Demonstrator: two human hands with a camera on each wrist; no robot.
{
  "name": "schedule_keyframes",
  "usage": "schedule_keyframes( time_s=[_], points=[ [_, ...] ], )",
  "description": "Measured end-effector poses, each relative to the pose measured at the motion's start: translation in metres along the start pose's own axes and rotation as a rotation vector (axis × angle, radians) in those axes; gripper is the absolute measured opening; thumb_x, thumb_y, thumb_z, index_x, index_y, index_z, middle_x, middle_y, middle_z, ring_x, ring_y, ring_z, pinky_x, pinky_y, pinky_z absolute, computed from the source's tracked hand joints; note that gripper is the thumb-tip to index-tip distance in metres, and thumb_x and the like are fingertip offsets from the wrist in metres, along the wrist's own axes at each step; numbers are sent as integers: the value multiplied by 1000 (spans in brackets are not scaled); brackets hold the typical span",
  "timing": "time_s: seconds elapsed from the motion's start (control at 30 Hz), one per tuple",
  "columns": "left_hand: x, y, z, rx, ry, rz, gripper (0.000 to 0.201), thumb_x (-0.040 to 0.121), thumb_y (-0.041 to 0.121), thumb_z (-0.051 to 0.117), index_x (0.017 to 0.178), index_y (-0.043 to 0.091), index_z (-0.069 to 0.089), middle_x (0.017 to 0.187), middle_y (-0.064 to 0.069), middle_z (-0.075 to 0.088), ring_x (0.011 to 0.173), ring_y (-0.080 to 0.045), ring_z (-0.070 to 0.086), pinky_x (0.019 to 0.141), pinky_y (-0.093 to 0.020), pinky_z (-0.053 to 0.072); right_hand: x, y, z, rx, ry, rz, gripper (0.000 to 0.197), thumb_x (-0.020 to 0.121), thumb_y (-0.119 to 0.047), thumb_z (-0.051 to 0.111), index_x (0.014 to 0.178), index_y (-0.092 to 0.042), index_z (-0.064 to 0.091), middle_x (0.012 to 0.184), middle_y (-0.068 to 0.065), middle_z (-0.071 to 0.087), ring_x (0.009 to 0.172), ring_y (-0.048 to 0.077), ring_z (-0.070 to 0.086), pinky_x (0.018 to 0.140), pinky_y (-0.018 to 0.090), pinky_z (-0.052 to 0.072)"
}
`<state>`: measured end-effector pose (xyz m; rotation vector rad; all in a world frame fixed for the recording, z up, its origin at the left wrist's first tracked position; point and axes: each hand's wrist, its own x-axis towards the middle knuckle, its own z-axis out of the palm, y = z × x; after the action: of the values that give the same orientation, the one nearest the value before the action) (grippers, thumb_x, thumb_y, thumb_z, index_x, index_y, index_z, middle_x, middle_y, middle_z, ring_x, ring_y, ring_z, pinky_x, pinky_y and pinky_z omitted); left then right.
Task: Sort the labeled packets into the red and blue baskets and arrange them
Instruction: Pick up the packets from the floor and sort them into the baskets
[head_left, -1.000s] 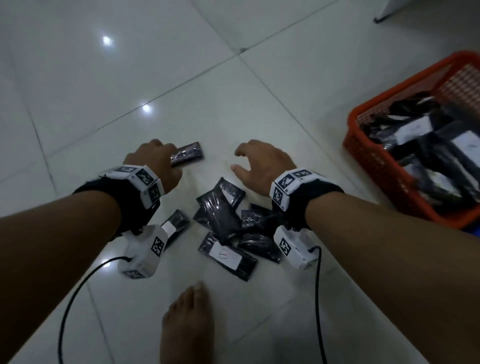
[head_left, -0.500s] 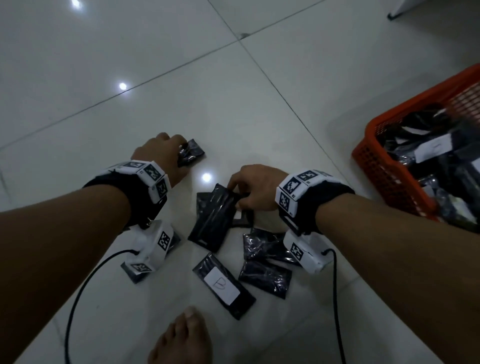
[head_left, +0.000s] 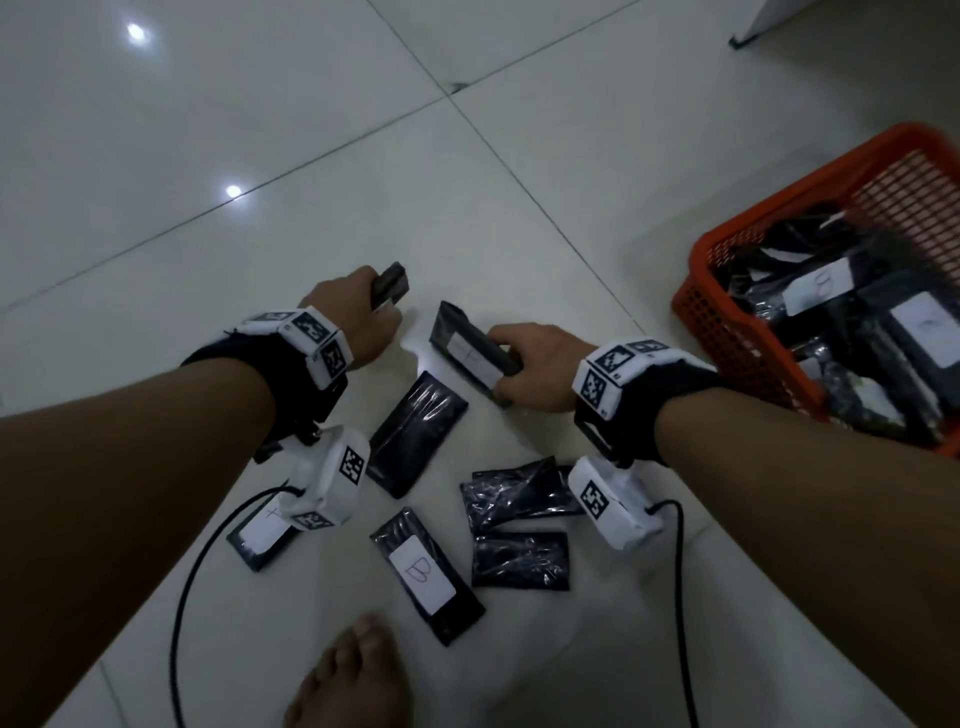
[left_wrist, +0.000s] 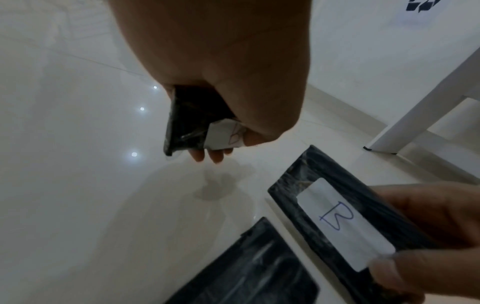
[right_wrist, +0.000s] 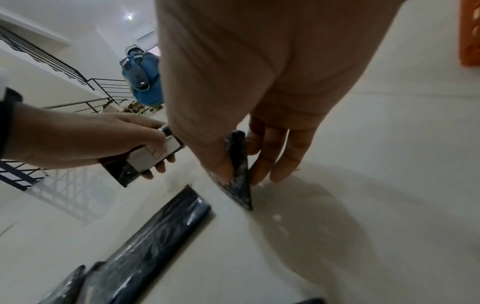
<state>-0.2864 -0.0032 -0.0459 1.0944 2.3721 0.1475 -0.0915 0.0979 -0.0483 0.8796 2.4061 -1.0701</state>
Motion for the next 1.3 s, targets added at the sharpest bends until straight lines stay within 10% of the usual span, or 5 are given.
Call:
schedule_keyframes(
  time_s=[0.3, 0.5, 0.77, 1.0, 1.3],
  points=[
    [-23, 77, -18, -636, -293, -134, 36, 98, 35, 47, 94, 1, 58, 87, -20, 66, 60, -26, 63, 53, -30, 52, -49, 23, -35, 448, 234, 113, 9, 80, -16, 60, 84, -23, 57, 84, 7, 64, 78, 27, 67, 69, 42, 61],
    [-47, 153, -36, -768, -395, -44, 40, 98, 39, 41, 91, 5, 60, 78, -13, 65, 57, -21, 61, 54, -28, 52, -110, 55, -74, 637, 521, 117, 30, 81, -34, 77, 82, -11, 59, 74, 8, 58, 64, 17, 57, 62, 29, 51],
    [-61, 281, -25, -325, -283, 404, 32, 96, 41, 50, 84, 11, 57, 73, -10, 68, 60, -25, 67, 57, -33, 52, -230, 139, -127, -3, 881, 252, 29, 90, -39, 61, 114, -26, 51, 99, 1, 66, 89, 25, 62, 75, 34, 50],
    [-61, 378, 6, 129, -86, 854, 25, 92, 49, 55, 87, 25, 57, 67, 5, 59, 59, -14, 60, 50, -21, 40, -299, 210, -139, -5, 940, 421, 34, 94, -29, 57, 125, -20, 48, 119, 7, 59, 105, 28, 58, 80, 29, 41],
    [-11, 391, 61, 402, 83, 1012, 44, 97, 37, 48, 137, 19, 47, 128, -15, 55, 112, -36, 54, 88, -44, 47, -247, 220, -117, -28, 692, 300, 40, 94, -21, 49, 133, -25, 43, 128, 2, 54, 112, 24, 55, 87, 31, 44]
  ],
)
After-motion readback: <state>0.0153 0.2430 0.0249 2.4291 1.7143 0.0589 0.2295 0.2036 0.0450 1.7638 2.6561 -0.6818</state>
